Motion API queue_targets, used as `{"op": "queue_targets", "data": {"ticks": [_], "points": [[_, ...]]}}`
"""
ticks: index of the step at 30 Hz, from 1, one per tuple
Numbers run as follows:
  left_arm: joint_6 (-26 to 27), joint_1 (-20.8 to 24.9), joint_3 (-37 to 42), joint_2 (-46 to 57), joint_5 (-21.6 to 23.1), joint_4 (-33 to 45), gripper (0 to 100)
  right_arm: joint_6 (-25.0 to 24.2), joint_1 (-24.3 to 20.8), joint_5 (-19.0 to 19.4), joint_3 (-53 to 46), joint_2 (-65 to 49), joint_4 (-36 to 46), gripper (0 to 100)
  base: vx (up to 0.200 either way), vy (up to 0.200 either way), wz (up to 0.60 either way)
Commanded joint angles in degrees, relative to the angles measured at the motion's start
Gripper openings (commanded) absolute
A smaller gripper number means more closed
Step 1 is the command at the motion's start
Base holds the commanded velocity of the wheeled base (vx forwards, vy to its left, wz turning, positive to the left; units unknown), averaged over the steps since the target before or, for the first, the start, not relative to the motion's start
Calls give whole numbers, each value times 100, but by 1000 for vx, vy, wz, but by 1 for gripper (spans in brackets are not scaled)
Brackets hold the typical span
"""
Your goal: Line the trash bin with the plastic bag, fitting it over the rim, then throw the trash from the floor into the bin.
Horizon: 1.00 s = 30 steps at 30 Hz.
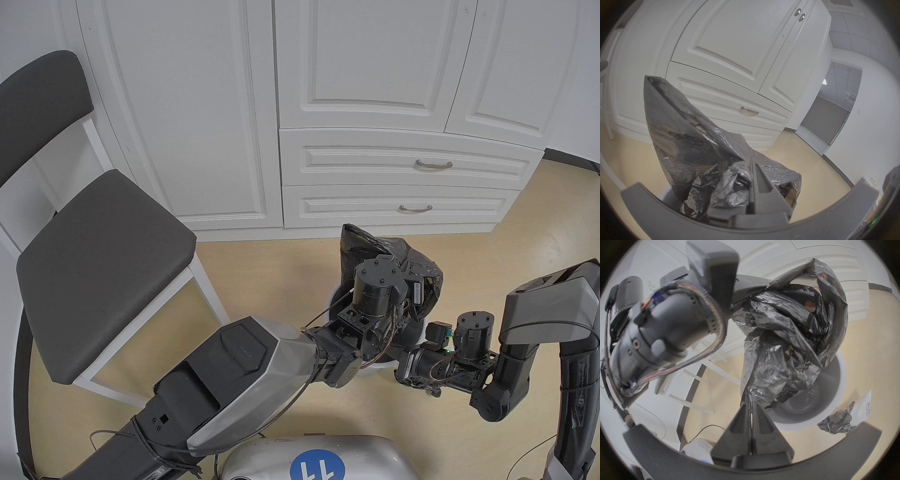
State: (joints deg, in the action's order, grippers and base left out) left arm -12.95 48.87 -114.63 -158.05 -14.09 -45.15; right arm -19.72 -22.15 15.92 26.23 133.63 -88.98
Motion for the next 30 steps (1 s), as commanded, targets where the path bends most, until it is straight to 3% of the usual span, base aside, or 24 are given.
{"op": "queue_targets", "data": {"ticks": [1,5,7,8,14,15,19,24,30], "points": [[-6,35,4,81,3,-2,0,-67,-167,51,-154,-294,-102,0,0,0,0],[-6,61,4,2,-6,-29,0,-462,-650,-89,31,137,-102,0,0,0,0],[-6,70,4,2,-6,-29,0,-515,-685,-168,110,242,-102,0,0,0,0],[-6,70,4,11,-6,-29,0,-594,-747,-370,312,488,-102,0,0,0,0],[-15,70,4,-6,-6,-29,0,-858,-747,-740,901,945,-102,0,0,0,0],[-33,70,4,-42,-6,-46,0,-1042,-694,-1021,1209,1121,-102,0,0,0,0],[-85,79,4,-121,-6,-64,0,-1236,-466,-1460,1859,1411,-102,0,0,0,0],[-85,52,4,-279,-6,-108,0,-1297,-167,-1451,2088,1534,-102,0,0,0,0],[-85,17,4,-340,-15,-143,0,-1306,-176,-1495,2263,1727,-102,0,0,0,0]]}}
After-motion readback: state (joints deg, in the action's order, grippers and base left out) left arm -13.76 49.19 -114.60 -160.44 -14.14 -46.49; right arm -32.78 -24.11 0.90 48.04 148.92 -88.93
